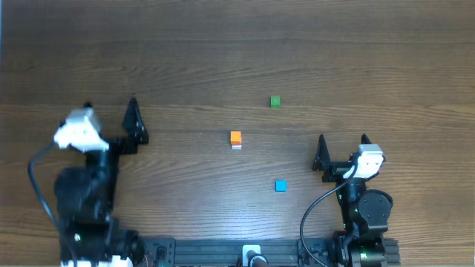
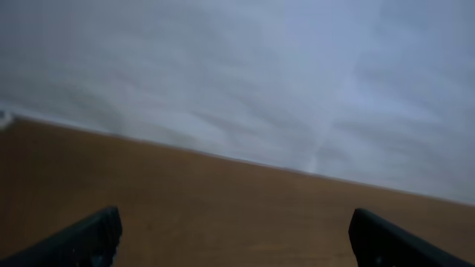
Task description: Stack Cubes
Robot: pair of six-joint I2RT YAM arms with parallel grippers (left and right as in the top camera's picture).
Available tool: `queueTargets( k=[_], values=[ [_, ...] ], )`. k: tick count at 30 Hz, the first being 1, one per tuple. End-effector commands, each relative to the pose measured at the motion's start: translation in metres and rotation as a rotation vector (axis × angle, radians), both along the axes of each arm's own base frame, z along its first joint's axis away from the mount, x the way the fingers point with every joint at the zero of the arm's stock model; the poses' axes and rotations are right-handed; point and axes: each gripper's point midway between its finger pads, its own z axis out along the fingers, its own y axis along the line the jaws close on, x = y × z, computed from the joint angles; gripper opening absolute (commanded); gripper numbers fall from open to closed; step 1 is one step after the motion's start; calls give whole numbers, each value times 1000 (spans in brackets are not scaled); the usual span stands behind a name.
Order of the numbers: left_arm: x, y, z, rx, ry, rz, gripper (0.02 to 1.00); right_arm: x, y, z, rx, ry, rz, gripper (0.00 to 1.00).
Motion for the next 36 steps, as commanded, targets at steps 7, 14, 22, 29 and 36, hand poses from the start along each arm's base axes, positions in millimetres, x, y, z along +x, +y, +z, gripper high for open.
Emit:
queueTargets(
  k=[7, 14, 22, 29, 36],
  values=[
    [-17, -7, -52, 87, -31, -66, 996, 0, 0, -2, -1, 0, 3, 991],
    [-20, -8, -77, 161, -22, -72, 998, 0, 0, -2, -1, 0, 3, 993],
    [-24, -3, -90, 160, -5, -54, 998, 0, 0, -2, -1, 0, 3, 991],
    [-26, 1, -110, 153, 76, -45, 1000, 0, 0, -2, -1, 0, 3, 993],
    [-26, 1, -109, 154, 75, -45, 998, 0, 0, -2, -1, 0, 3, 991]
  ],
)
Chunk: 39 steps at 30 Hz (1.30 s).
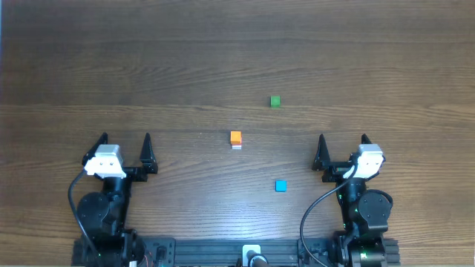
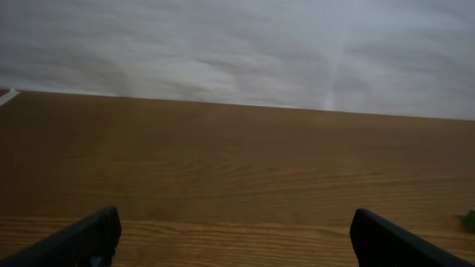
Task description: Stack Cubes
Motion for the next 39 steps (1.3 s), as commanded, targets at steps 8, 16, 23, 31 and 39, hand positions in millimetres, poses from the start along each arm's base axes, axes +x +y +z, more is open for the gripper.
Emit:
queueTargets(
  k=[8, 16, 23, 31, 39],
  values=[
    [0, -1, 0, 17, -5, -11, 998, 0, 0, -2, -2, 0, 3, 993],
    [0, -1, 0, 17, -5, -11, 998, 0, 0, -2, -2, 0, 3, 993],
    [0, -1, 0, 17, -5, -11, 998, 1, 0, 10, 8, -46, 0, 993],
    [0, -1, 0, 17, -5, -11, 1000, 0, 9, 17, 121, -64, 47, 991],
    [0, -1, 0, 17, -5, -11, 998, 1, 13, 37, 45, -56, 78, 991]
  ],
)
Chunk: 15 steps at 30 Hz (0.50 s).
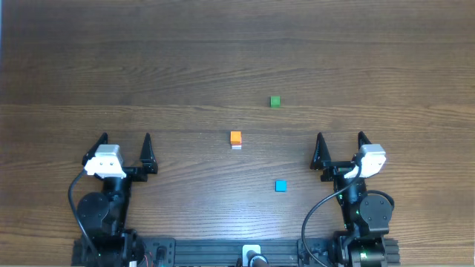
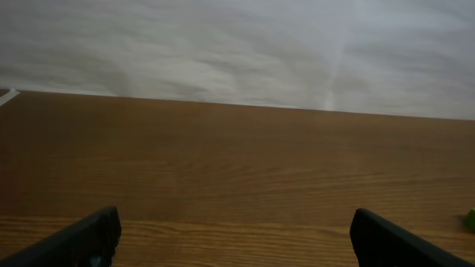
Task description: Stack Cubes
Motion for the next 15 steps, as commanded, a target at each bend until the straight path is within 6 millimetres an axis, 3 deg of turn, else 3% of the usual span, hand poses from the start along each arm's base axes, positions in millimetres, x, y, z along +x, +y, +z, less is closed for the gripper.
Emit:
queueTargets(
  k=[1, 6, 9, 15],
  values=[
    [0, -1, 0, 17, -5, -11, 1000, 2, 5, 32, -50, -11, 31, 991],
    [0, -1, 0, 17, -5, -12, 1000, 20, 9, 72, -100, 57, 59, 991],
    [0, -1, 0, 17, -5, -11, 1000, 44, 14, 92, -113, 151, 79, 993],
    [0, -1, 0, 17, -5, -11, 1000, 95, 49, 98, -166, 405, 190, 991]
  ],
)
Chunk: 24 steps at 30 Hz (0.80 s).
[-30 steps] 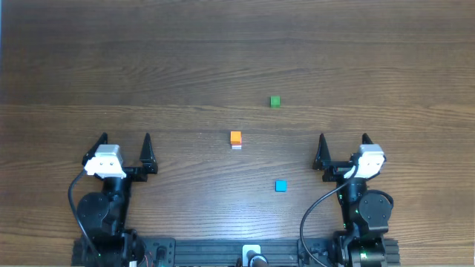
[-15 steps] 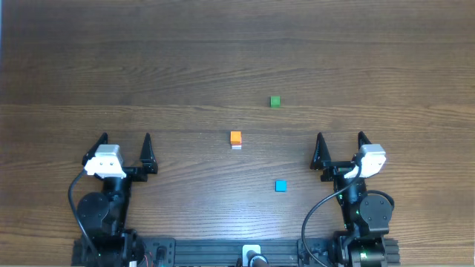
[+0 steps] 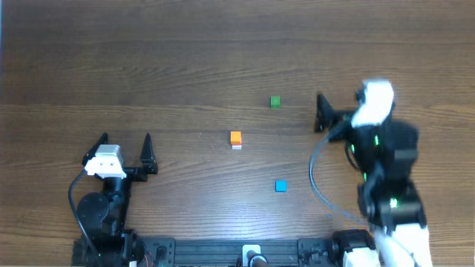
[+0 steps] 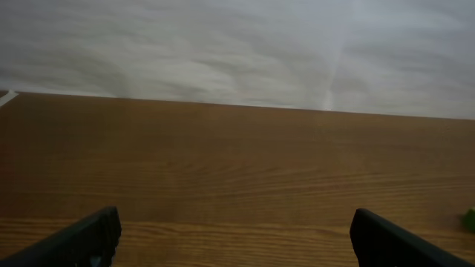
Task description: Stack Cubes
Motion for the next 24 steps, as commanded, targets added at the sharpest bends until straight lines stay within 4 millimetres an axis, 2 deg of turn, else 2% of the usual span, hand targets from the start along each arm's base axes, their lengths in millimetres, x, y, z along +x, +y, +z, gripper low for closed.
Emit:
queueTargets(
  k=[1, 3, 6, 9, 14, 18, 24],
  values=[
    [0, 0, -1, 14, -2, -6, 1000, 34, 34, 4, -41, 139, 106, 993],
    [0, 0, -1, 14, -2, -6, 1000, 47, 53, -4, -56, 228, 148, 993],
    [0, 0, -1, 14, -2, -6, 1000, 64, 70, -21, -60, 347, 119, 993],
    [0, 0, -1, 14, -2, -6, 998, 76, 78, -42, -44, 458, 46, 991],
    [0, 0, -1, 14, -2, -6, 1000, 87, 104, -88, -12, 620, 18, 991],
    [0, 0, -1, 14, -2, -6, 1000, 90, 115, -124, -15, 737, -14, 993],
    [0, 0, -1, 14, -2, -6, 1000, 96, 116, -167, -38, 866, -69, 993]
  ],
)
